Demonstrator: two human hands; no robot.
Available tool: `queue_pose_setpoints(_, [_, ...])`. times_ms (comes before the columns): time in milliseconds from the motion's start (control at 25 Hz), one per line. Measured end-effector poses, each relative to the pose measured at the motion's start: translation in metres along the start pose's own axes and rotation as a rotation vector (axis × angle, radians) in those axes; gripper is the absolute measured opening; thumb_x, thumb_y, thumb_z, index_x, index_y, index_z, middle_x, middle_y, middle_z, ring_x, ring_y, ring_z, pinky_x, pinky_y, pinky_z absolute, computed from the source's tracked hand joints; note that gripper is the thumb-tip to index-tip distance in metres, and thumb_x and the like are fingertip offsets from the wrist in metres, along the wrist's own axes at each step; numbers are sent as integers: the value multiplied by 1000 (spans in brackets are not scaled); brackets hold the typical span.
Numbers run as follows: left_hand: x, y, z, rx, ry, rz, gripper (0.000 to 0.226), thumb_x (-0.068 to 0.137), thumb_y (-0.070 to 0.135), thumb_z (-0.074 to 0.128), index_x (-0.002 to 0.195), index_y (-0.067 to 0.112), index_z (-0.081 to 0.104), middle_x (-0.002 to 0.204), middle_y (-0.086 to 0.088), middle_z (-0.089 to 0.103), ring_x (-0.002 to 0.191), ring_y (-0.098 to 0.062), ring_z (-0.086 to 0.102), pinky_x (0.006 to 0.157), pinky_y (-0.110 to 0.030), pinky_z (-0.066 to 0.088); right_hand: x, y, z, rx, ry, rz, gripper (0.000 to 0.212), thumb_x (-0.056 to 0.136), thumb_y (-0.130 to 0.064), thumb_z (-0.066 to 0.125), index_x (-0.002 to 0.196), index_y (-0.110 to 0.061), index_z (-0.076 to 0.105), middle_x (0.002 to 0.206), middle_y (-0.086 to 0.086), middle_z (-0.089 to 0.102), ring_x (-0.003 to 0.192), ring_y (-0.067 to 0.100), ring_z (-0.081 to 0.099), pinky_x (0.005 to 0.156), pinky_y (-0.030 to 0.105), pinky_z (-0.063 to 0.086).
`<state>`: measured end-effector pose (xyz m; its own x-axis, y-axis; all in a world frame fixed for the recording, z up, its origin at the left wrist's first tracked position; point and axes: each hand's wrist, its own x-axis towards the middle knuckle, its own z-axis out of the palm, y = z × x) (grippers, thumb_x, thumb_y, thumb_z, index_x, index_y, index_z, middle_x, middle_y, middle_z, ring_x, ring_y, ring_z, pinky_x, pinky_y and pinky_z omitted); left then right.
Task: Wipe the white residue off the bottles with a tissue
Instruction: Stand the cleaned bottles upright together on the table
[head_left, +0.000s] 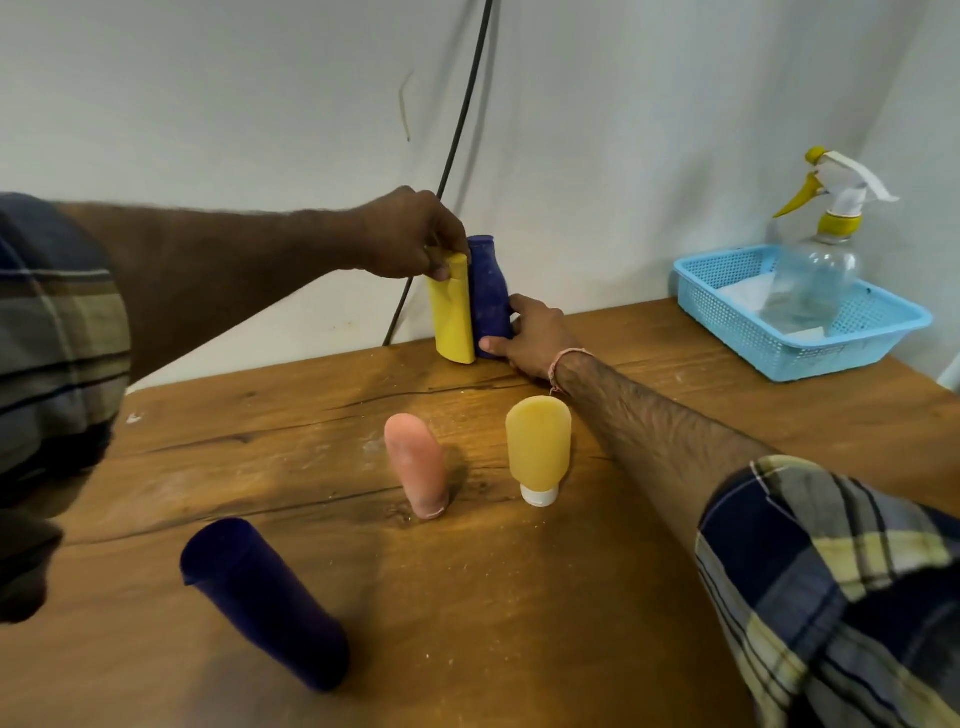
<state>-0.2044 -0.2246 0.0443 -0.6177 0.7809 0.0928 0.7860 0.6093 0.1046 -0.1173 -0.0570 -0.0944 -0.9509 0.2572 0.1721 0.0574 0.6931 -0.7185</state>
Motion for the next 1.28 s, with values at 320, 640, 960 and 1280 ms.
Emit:
queue_pose_setpoints(320, [-24,-18,11,-167,107,-39,39,83,7,81,113,18,60,114,0,66,110,-19,63,81,-26,51,3,-12,9,-33,-58,-45,61,86,-30,79,137,-11,51,130,12,65,95,18,59,87,31,52])
queue_pose_setpoints(640, [-28,-21,19,-227,90,-122,65,85,8,80,139,22,48,134,-3,64,122,-21,58,94,-32,48,2,-17,6,-87,-126,-18,65,86,-38,78,138,-10,50,134,12,63,102,20,58,82,27,46])
queue_pose_setpoints(960, [-77,-4,7,-368,178,-157,71,84,21,83,145,20,45,143,-3,55,126,-21,56,91,-31,51,-26,-16,-14,101,-133,94,64,83,-30,83,136,-19,48,133,6,61,98,20,65,75,32,60])
queue_pose_setpoints(1280, [-234,9,-21,-610,-585,170,74,65,58,87,129,27,64,135,4,63,129,-19,57,102,-45,53,-101,-5,-49,185,147,112,42,86,-23,80,123,-21,58,117,-3,66,109,17,62,78,23,48])
